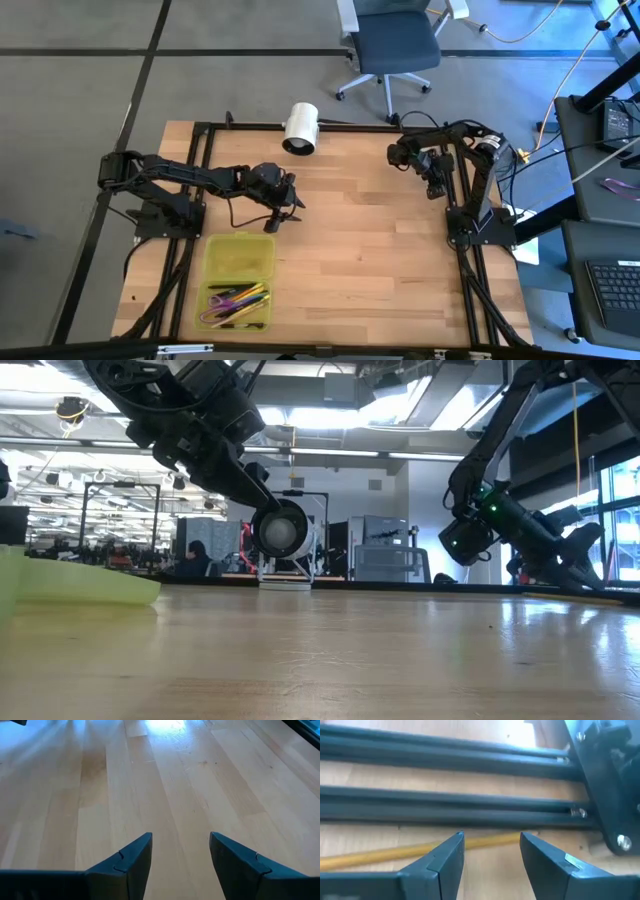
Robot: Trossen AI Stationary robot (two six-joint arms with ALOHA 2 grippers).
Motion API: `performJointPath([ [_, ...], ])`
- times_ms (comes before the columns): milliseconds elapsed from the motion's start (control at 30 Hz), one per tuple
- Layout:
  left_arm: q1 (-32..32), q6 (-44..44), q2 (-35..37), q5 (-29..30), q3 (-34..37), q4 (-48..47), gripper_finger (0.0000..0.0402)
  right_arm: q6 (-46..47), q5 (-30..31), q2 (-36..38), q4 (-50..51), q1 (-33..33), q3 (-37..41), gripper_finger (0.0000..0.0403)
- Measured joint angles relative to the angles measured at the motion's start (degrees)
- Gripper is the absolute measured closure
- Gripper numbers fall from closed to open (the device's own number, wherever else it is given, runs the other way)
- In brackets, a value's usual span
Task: Pick & place school supplies into a supply box
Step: Put the yellow pencil into the yellow supply box
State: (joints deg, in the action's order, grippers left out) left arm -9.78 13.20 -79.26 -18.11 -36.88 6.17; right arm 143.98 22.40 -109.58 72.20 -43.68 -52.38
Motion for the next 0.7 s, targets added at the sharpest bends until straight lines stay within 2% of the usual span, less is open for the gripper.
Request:
performJointPath([
  [367, 0.0, -0.04, 0.0, 0.0, 0.0, -0.19, 0.0211, 1.23, -2.85, 0.0, -2.62, 0.0, -0.02, 0.0208],
  [700, 0.0, -0.23, 0.0, 0.0, 0.0, -0.07, 0.0208, -3.97, -4.07, 0.45, -3.25, -0.02, 0.0, 0.0208],
])
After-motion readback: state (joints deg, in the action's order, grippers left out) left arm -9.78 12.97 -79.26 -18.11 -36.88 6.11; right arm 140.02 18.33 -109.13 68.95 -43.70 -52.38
